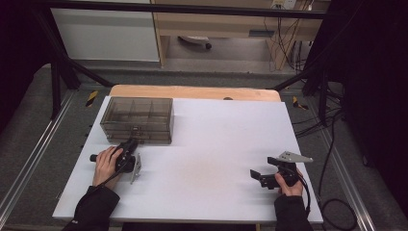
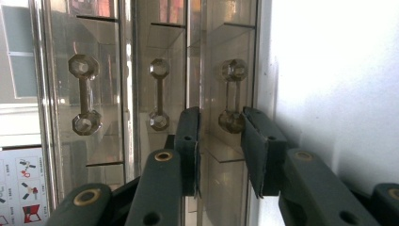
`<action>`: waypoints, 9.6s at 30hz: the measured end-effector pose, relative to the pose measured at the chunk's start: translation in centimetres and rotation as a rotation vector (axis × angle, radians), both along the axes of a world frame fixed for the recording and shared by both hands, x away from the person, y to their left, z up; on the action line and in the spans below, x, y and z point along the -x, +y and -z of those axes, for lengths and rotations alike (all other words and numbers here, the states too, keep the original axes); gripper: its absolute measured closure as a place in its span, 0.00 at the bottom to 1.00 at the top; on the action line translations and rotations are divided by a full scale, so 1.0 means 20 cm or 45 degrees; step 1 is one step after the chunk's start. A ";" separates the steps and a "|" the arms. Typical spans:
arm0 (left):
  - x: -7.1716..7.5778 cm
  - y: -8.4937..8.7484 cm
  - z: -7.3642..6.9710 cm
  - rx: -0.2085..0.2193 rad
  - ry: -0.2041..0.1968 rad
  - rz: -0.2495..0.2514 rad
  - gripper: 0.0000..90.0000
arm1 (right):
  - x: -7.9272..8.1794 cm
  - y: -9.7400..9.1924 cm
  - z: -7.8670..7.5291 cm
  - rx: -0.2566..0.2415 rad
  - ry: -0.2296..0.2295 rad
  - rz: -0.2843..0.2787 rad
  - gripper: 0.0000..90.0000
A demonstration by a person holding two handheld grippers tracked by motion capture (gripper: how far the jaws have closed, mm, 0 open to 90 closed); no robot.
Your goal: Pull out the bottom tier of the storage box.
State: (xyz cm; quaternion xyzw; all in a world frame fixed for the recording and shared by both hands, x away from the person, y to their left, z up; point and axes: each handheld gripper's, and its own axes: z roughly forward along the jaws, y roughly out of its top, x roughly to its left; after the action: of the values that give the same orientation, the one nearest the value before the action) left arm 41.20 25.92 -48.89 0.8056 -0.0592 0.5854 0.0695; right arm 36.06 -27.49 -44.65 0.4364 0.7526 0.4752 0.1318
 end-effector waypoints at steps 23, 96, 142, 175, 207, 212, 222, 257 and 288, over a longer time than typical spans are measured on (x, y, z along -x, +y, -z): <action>0.03 0.00 0.00 0.003 0.009 0.008 0.76 | 0.00 0.00 0.00 0.002 0.002 0.000 0.02; 0.17 0.00 -0.01 0.012 0.041 0.005 0.76 | 0.00 0.00 0.00 0.006 0.005 0.003 0.02; 0.26 0.00 -0.02 0.016 0.053 0.012 0.76 | 0.00 0.00 0.00 0.009 -0.001 0.004 0.02; 0.27 0.01 -0.02 0.042 0.110 0.017 0.72 | 0.00 0.00 0.00 0.010 0.002 0.006 0.02; 0.24 0.02 -0.13 0.349 0.239 -0.123 0.42 | 0.00 0.00 0.00 0.011 0.001 0.009 0.02; 0.24 0.04 -0.17 0.463 0.263 -0.150 0.37 | 0.00 0.00 0.00 0.012 0.002 0.007 0.02; 0.25 0.06 -0.21 0.743 0.388 -0.247 0.31 | 0.00 0.00 0.00 0.012 0.004 0.008 0.02; 0.32 0.16 -0.26 1.341 0.776 -0.460 0.10 | 0.00 0.00 0.00 0.011 0.004 0.006 0.02; 0.38 0.09 -0.28 1.456 0.960 -0.484 0.08 | 0.00 0.00 0.00 0.013 0.003 0.016 0.02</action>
State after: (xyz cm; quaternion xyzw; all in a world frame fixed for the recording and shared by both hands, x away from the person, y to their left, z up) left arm 33.60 27.74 -43.38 0.7870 0.4268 0.2080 0.3939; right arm 36.01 -27.53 -44.60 0.4412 0.7524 0.4699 0.1361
